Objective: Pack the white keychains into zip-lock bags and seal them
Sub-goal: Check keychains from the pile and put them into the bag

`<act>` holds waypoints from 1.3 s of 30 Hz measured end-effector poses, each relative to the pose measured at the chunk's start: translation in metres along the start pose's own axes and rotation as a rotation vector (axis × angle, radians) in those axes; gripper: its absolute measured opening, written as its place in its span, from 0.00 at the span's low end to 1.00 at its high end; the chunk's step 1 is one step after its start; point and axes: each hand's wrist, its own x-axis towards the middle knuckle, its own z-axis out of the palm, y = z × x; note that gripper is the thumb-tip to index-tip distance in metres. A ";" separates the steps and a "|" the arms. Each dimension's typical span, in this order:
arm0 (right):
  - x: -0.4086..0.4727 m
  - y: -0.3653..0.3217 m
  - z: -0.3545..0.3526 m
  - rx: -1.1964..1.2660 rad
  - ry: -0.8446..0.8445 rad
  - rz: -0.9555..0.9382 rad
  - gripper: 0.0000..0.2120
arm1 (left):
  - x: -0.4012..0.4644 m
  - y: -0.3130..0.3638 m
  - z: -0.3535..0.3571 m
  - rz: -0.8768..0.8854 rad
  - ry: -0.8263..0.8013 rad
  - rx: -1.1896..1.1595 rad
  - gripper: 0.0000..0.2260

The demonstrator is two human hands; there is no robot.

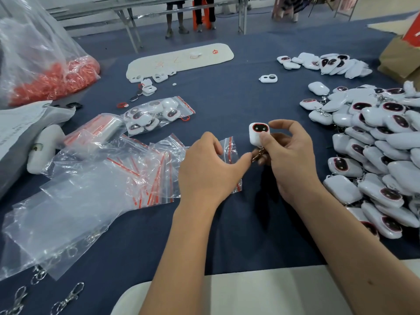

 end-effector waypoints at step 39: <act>-0.023 -0.007 0.011 -0.662 -0.284 -0.425 0.10 | 0.000 0.012 0.003 0.264 0.296 -0.252 0.08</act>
